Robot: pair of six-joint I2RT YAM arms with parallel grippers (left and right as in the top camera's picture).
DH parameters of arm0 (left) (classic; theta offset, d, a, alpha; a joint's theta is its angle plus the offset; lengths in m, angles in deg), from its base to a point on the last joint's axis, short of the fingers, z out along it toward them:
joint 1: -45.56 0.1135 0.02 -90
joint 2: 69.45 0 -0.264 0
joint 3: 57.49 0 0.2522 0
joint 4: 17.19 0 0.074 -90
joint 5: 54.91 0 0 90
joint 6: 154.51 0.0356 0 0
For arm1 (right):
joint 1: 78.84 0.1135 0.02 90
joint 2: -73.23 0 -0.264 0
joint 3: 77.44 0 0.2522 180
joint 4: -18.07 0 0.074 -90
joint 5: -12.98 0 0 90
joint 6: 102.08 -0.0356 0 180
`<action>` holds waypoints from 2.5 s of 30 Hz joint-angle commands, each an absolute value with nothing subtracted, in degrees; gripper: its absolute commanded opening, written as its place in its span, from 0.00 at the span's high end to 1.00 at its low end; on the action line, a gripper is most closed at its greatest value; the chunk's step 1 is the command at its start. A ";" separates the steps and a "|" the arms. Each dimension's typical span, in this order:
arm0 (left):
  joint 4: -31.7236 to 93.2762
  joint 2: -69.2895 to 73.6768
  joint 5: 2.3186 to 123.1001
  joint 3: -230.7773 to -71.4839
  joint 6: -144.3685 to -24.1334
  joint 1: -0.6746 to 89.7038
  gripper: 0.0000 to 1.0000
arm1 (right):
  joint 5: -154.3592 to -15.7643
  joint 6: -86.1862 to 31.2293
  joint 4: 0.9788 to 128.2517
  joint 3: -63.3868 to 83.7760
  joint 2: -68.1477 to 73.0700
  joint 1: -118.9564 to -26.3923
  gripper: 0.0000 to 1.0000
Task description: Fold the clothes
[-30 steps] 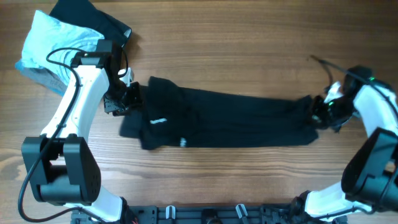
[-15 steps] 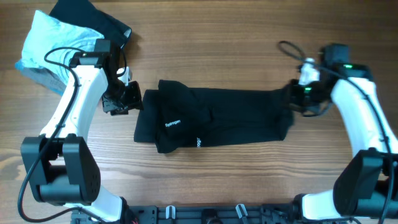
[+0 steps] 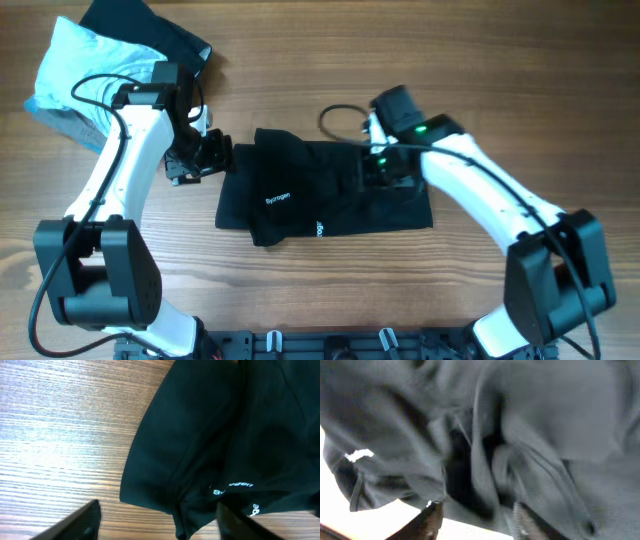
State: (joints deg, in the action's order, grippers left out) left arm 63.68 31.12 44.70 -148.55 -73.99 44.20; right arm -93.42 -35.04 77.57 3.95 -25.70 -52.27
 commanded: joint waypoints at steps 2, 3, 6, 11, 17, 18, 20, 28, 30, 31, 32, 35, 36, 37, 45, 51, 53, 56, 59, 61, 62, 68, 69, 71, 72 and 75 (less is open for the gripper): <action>63.35 30.73 44.39 -148.18 -73.70 44.63 0.14 | -91.32 -36.26 78.13 4.83 -24.72 -54.70 0.45; 63.31 30.73 44.39 -148.18 -73.70 44.63 0.12 | -91.35 -36.26 78.81 5.03 -24.13 -55.99 0.45; 62.55 30.73 44.33 -148.01 -73.68 44.63 0.09 | -91.37 -35.89 81.00 5.07 -21.77 -60.16 0.44; 55.07 30.75 45.16 -143.17 -73.66 44.57 0.04 | -91.56 -31.76 84.87 5.07 -19.38 -65.87 0.43; 41.58 30.90 62.18 -131.77 -63.43 44.46 0.04 | -92.05 -27.19 86.96 5.07 -19.01 -69.80 0.42; 39.60 30.97 63.37 -130.26 -63.43 44.29 0.04 | -92.00 -27.06 86.96 5.07 -19.01 -70.00 0.41; 37.02 31.19 64.22 -128.42 -63.43 43.65 0.04 | -92.02 -27.06 86.94 5.07 -19.01 -70.08 0.40; 28.49 35.95 64.22 -124.77 -63.43 38.08 0.15 | -92.00 -27.06 86.96 5.07 -19.01 -70.08 0.39; 27.99 37.66 64.20 -124.77 -63.43 36.59 0.45 | -92.00 -27.04 87.25 5.05 -19.01 -70.08 0.38; 28.08 38.05 64.17 -124.77 -63.45 36.29 0.57 | -91.98 -27.00 87.40 5.05 -19.01 -70.08 0.37; 28.38 38.18 64.17 -124.77 -63.74 36.29 0.73 | -92.00 -27.04 87.55 4.98 -19.08 -70.06 0.37; 30.02 37.72 63.54 -125.06 -66.38 37.07 0.96 | -92.05 -27.11 87.79 4.09 -19.17 -70.02 0.40; 30.52 37.33 63.54 -125.23 -67.78 37.62 0.96 | -92.05 -27.11 87.79 3.47 -19.19 -70.02 0.47; 30.92 36.98 63.56 -125.45 -68.66 38.03 0.96 | -92.00 -27.11 87.77 2.86 -19.19 -70.02 0.53; 38.98 28.87 63.56 -131.20 -70.99 40.96 0.96 | -92.05 -30.76 82.18 -5.01 -19.21 -70.04 0.78; 44.45 20.41 62.21 -137.16 -71.02 40.81 0.96 | -92.42 -30.67 80.52 -7.08 -19.23 -70.04 0.69; 44.88 18.68 62.05 -137.49 -71.02 40.81 0.96 | -92.46 -30.67 79.71 -7.08 -19.23 -70.04 0.57; 46.11 18.60 62.05 -137.32 -70.97 40.81 0.60 | -94.21 -29.55 78.55 -7.08 -19.21 -70.04 0.45; 44.19 20.37 62.08 -134.96 -70.47 40.00 0.34 | -96.94 -24.37 77.94 -6.65 -18.99 -70.11 0.42; 42.37 22.25 62.05 -132.95 -67.96 38.80 0.19 | -96.94 -24.00 78.48 -5.58 -18.69 -70.46 0.42; 41.61 23.14 62.03 -132.16 -67.45 38.36 0.13 | -96.94 -24.03 78.72 -5.05 -18.44 -70.67 0.42; 37.50 33.55 61.42 -129.60 -67.21 37.40 0.00 | -96.98 -24.00 80.10 -2.80 -13.72 -74.13 0.37; 37.21 34.73 61.49 -129.60 -66.58 37.40 0.00 | -96.98 -23.89 80.25 -2.80 -13.18 -74.43 0.37; 36.71 37.70 61.44 -129.60 -66.03 37.40 0.00 | -96.98 -23.22 80.67 -2.82 -12.26 -74.98 0.36; 36.56 39.01 61.70 -129.60 -66.01 37.42 0.00 | -96.98 -22.63 80.91 -2.82 -12.11 -75.07 0.36; 36.64 42.25 64.37 -129.54 -63.48 37.18 0.00 | -96.92 -22.52 81.72 -2.82 -12.08 -75.07 0.36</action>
State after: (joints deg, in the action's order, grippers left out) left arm 36.95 35.51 63.10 -131.57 -67.50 37.79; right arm -96.07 -24.13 81.00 -3.78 -12.67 -75.02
